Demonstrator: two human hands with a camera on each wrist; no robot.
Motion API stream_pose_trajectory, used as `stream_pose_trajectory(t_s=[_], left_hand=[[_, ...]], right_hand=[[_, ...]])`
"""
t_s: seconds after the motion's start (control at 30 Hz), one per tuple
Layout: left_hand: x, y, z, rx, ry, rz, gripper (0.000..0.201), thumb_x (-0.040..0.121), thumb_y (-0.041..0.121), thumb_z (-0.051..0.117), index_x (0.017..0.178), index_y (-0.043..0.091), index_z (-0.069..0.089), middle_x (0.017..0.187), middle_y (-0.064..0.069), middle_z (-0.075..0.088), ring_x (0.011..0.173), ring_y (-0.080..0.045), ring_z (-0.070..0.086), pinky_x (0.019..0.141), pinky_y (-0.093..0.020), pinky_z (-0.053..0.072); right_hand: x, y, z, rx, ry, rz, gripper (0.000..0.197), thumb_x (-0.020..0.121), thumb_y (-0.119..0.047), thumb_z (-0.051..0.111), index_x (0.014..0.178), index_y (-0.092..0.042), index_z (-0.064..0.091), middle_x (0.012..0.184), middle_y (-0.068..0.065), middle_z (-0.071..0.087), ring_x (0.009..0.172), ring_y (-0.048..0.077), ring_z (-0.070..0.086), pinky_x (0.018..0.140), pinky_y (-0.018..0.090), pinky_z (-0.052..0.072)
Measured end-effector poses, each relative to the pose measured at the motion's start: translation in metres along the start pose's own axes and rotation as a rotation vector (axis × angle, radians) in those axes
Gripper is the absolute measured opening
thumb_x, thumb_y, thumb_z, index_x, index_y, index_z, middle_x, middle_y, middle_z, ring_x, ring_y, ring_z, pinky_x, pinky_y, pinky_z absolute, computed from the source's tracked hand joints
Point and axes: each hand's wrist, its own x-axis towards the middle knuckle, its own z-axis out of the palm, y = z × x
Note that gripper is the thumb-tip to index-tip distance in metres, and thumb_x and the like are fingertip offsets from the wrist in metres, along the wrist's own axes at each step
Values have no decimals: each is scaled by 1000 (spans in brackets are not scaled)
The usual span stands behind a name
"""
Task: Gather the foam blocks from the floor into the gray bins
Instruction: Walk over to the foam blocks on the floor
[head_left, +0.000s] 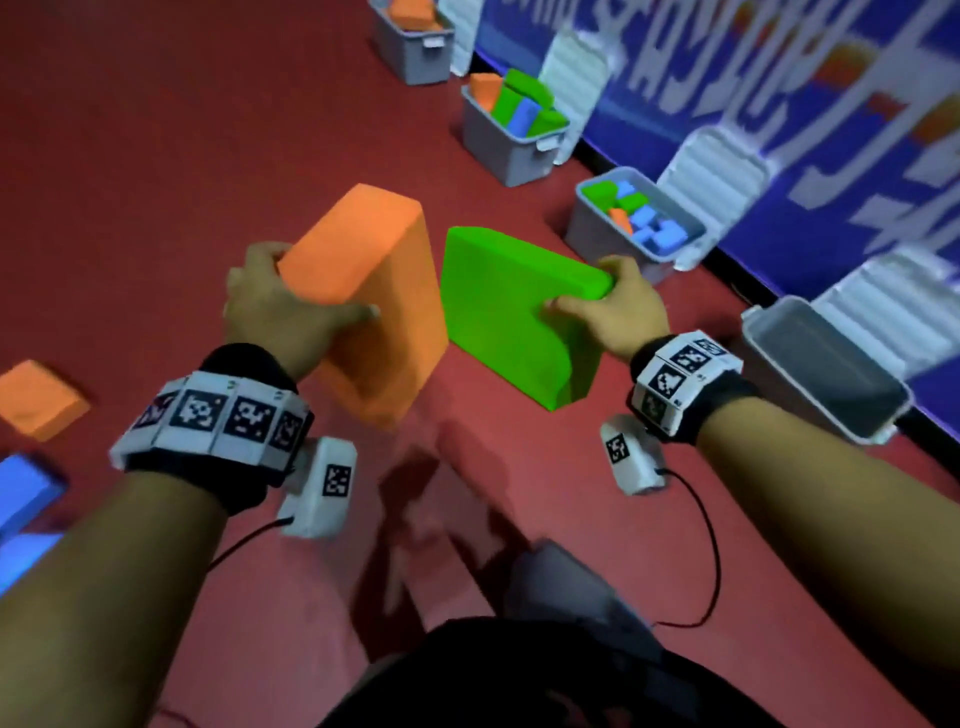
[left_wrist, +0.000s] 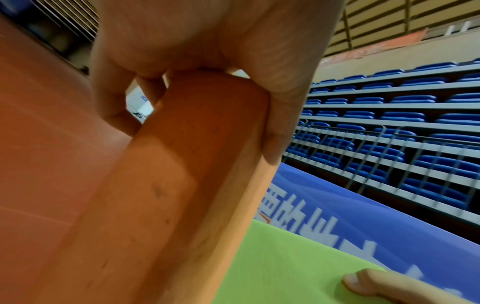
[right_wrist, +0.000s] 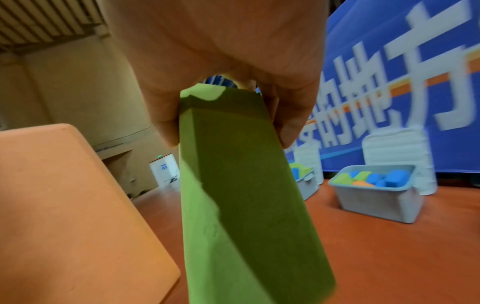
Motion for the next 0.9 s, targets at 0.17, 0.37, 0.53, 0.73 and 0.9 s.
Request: stream_pose_trajectory(t_s=[0.17,0.37,0.53,0.73,0.9], left_hand=[[31,101,133,-22,-138,123,83,54,35,88,124,17,47,128,-12,47,113,-28,50,99,-40,42],[48,195,284,-89,-330,120,95,37,53,76,121,18,49,122,-10,53,107,-26,54,94,-36,45],[80,245,369,-95,-420,79,91,36,59,74,114,17,53,112,-4,60,102,-23,58,89,-38,49],[156,272,444,-53,-375,62,86,54,53,81,124,14,48,123,-8,50,112,-27,51,98,-42,42],[245,278,501,11,-394,-22,83,64,52,79,131,20,44,129,-3,45,126,-32,34,101,-44,36]], right_hand=[[56,90,-96,12,140,141,75,68,-51,77,128,-19,45,124,8,57,113,25,55,88,28,40],[115,189,-181,40,259,322,74,68,-51,77,128,-21,46,125,9,56,113,27,54,89,30,40],[178,245,-220,106,315,450,76,66,-53,78,128,-21,47,125,9,57,113,28,56,92,34,43],[267,279,-215,216,372,542,74,70,-51,76,129,-19,46,125,9,57,114,27,55,90,31,40],[355,290,-196,296,399,660,81,64,-58,77,128,-19,46,120,8,59,112,26,56,84,29,36]])
